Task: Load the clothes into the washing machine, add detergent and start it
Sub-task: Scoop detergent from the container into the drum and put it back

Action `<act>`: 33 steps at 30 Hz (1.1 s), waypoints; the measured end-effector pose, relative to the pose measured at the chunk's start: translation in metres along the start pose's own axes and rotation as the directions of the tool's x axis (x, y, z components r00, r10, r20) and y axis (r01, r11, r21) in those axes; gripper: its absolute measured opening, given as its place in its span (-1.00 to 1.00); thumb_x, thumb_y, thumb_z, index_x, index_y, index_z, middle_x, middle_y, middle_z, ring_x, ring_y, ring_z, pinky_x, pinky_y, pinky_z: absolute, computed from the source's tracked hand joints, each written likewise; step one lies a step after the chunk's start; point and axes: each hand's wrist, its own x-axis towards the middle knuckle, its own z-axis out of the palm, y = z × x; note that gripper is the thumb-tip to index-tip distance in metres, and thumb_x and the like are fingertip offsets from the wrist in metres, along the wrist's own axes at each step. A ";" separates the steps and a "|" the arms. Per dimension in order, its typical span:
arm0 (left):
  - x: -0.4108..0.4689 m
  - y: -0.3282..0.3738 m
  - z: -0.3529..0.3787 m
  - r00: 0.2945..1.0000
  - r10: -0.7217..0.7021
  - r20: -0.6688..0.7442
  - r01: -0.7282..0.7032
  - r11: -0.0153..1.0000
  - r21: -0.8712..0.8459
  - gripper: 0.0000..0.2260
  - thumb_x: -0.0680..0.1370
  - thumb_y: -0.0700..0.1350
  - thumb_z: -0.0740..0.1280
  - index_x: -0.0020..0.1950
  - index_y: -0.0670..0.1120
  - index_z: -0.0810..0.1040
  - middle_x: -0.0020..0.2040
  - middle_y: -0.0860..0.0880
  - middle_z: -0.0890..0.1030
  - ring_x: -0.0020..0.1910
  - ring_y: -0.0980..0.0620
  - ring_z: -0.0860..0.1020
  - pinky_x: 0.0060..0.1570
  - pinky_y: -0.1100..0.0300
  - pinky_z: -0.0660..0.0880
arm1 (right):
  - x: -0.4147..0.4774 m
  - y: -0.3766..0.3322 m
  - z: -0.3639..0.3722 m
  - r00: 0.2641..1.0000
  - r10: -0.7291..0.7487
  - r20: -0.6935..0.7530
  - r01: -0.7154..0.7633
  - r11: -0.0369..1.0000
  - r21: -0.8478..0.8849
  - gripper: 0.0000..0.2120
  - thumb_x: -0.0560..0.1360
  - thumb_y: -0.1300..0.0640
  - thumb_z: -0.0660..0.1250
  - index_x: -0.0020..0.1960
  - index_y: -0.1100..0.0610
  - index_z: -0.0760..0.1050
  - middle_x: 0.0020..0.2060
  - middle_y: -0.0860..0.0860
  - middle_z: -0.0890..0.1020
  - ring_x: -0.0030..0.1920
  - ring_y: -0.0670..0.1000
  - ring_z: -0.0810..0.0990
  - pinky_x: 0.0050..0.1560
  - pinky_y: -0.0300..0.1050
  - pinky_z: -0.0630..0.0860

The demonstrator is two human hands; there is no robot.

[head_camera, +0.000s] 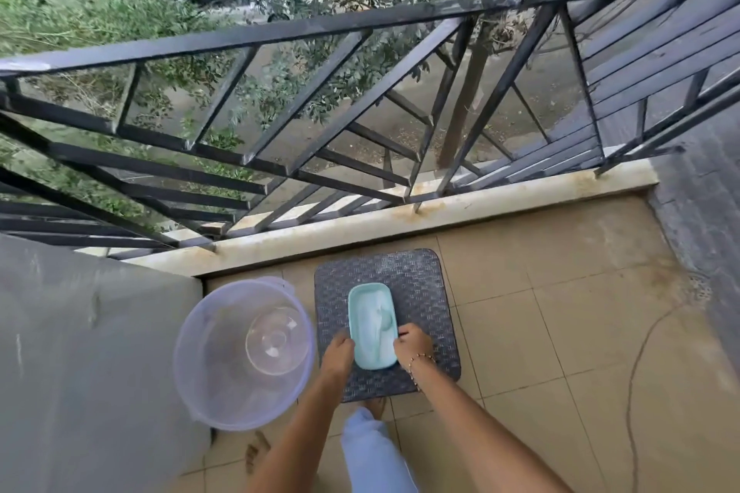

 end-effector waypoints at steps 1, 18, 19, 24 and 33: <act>0.002 0.000 0.001 1.000 -0.010 0.004 0.010 0.999 0.033 -0.69 0.58 -0.30 0.09 0.27 -0.24 0.47 0.19 -0.21 0.53 0.11 -0.14 0.49 0.02 0.09 0.42 | 0.001 0.000 0.000 1.000 -0.004 0.000 0.004 1.000 -0.004 -0.75 0.51 0.29 0.19 0.12 0.20 0.55 0.10 0.13 0.64 0.08 0.11 0.61 0.01 -0.15 0.52; -0.036 0.028 -0.025 0.997 0.056 -0.048 -0.065 0.978 -0.199 -0.79 0.58 -0.26 0.11 0.13 -0.26 0.47 0.03 -0.22 0.55 -0.02 -0.11 0.54 0.00 0.08 0.55 | -0.045 -0.055 -0.033 0.974 -0.202 -0.097 0.203 0.979 -0.002 -0.84 0.46 0.24 0.31 -0.02 0.09 0.61 -0.10 0.04 0.70 -0.09 0.04 0.64 -0.23 -0.24 0.52; -0.042 0.030 -0.031 0.996 0.057 -0.068 -0.070 0.976 -0.205 -0.78 0.59 -0.23 0.13 0.17 -0.25 0.46 0.11 -0.23 0.54 0.08 -0.17 0.54 0.14 -0.03 0.51 | -0.053 -0.062 -0.036 0.968 -0.230 -0.100 0.231 0.973 -0.008 -0.84 0.46 0.24 0.31 -0.01 0.09 0.61 -0.10 0.03 0.70 -0.12 0.02 0.63 -0.29 -0.28 0.48; -0.087 0.031 -0.071 0.990 0.059 -0.127 -0.105 0.914 -0.392 -0.82 0.57 -0.19 0.13 0.06 -0.20 0.49 0.01 -0.21 0.56 -0.08 -0.08 0.53 -0.13 0.09 0.49 | -0.104 -0.091 -0.044 0.916 -0.387 -0.105 0.381 0.922 -0.072 -0.78 0.45 0.23 0.32 0.06 0.11 0.63 -0.06 0.02 0.71 -0.19 -0.09 0.54 -0.44 -0.41 0.32; -0.181 -0.017 -0.180 0.963 0.251 -0.101 -0.250 0.682 -0.687 -0.69 0.64 0.05 0.13 -0.05 0.02 0.65 0.00 -0.10 0.60 -0.15 0.05 0.63 0.11 -0.04 0.48 | -0.235 -0.132 -0.014 0.757 -0.653 0.026 0.652 0.753 -0.083 -0.84 0.36 0.19 0.40 -0.07 0.11 0.67 -0.27 0.07 0.69 -0.20 -0.03 0.61 -0.17 -0.18 0.47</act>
